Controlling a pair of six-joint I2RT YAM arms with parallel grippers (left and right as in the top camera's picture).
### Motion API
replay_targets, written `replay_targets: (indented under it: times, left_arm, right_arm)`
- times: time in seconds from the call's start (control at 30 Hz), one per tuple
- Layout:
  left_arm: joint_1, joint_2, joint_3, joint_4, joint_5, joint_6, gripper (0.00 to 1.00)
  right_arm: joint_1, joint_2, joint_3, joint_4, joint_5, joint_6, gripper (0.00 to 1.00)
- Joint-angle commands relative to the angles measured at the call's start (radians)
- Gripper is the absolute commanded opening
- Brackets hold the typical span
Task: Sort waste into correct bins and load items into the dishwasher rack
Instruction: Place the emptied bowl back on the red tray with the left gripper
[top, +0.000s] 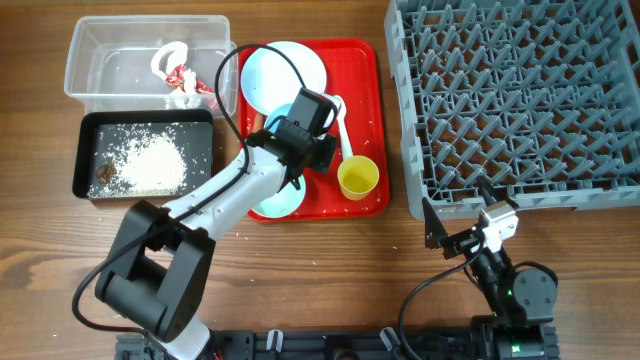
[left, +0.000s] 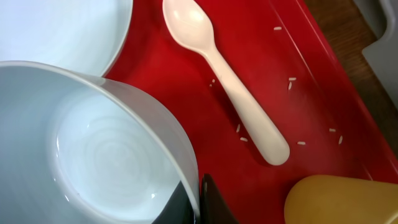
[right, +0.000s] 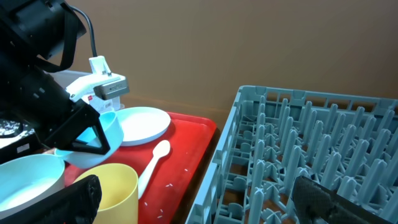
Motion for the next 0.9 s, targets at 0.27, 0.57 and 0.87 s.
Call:
replay_targets:
  times: [0.27, 0.57, 0.87]
  left_arm:
    - [-0.009, -0.018, 0.047, -0.003, -0.007, 0.012, 0.52]
    - [0.000, -0.095, 0.087, -0.056, -0.007, -0.031, 0.55]
    - [0.224, -0.100, 0.176, -0.238, 0.043, -0.247, 0.55]
  right_arm:
    - [0.007, -0.008, -0.002, 0.005, -0.017, 0.012, 1.00]
    - [0.007, -0.008, -0.002, 0.005, -0.017, 0.012, 1.00]
    - [0.007, -0.008, -0.002, 0.005, -0.017, 0.012, 1.00]
